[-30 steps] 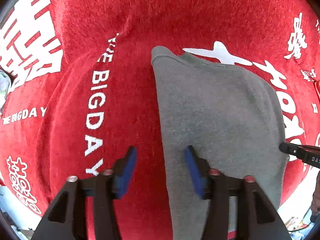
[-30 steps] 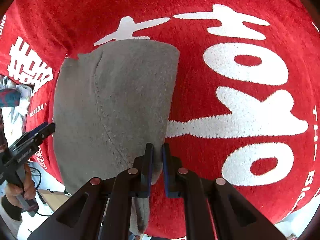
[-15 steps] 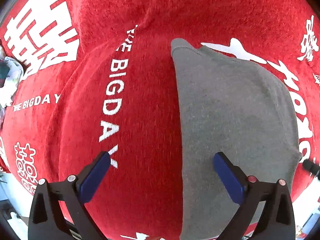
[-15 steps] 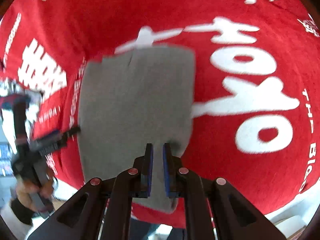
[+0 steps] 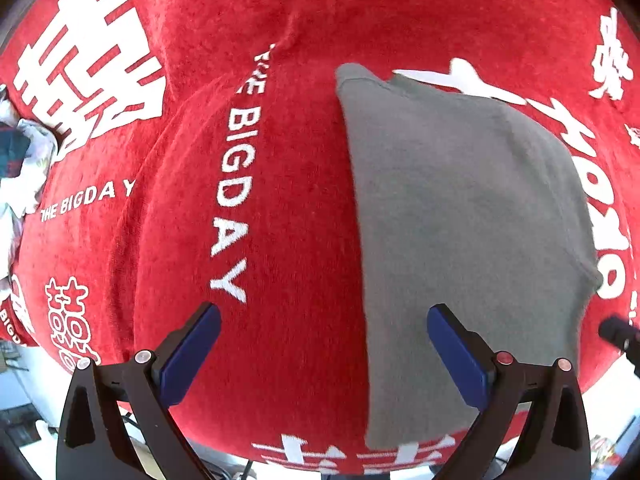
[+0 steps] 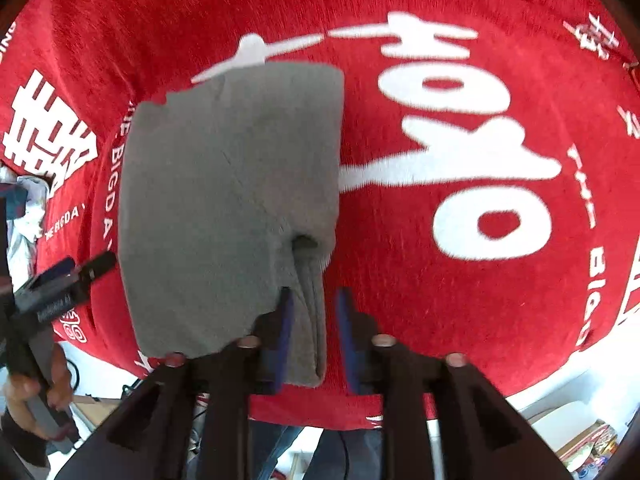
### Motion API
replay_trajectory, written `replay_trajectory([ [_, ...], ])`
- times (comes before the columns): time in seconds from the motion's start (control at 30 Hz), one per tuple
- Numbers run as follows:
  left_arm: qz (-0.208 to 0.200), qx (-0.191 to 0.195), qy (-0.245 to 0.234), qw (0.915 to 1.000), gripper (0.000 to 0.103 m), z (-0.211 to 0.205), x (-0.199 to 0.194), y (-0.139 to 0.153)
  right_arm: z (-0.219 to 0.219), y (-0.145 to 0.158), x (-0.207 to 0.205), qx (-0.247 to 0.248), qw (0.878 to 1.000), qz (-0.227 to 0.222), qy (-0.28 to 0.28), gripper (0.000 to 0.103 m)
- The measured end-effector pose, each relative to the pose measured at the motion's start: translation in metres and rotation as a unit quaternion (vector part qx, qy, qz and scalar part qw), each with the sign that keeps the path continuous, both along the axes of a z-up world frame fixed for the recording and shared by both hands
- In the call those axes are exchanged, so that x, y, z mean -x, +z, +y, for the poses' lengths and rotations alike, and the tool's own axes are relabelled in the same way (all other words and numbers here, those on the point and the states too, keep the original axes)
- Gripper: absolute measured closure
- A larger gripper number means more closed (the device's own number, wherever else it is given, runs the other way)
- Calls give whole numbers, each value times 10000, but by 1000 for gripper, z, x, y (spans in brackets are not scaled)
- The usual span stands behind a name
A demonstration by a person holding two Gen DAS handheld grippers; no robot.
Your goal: Fold small clothes
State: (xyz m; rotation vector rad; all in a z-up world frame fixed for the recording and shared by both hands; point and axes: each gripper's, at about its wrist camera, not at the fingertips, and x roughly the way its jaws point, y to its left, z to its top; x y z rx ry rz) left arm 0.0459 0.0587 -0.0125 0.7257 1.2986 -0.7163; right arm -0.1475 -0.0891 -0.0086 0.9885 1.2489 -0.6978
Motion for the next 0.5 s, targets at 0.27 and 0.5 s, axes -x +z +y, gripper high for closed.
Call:
replay_trajectory([
  [0.27,-78,137,-63,9999,0,4,14,38,-2,37,-21,333,9993,60,126,42],
  [0.5,-181,258,-115,9994,0,3,23,66,7,62,-29,790,9966,201,125,13],
])
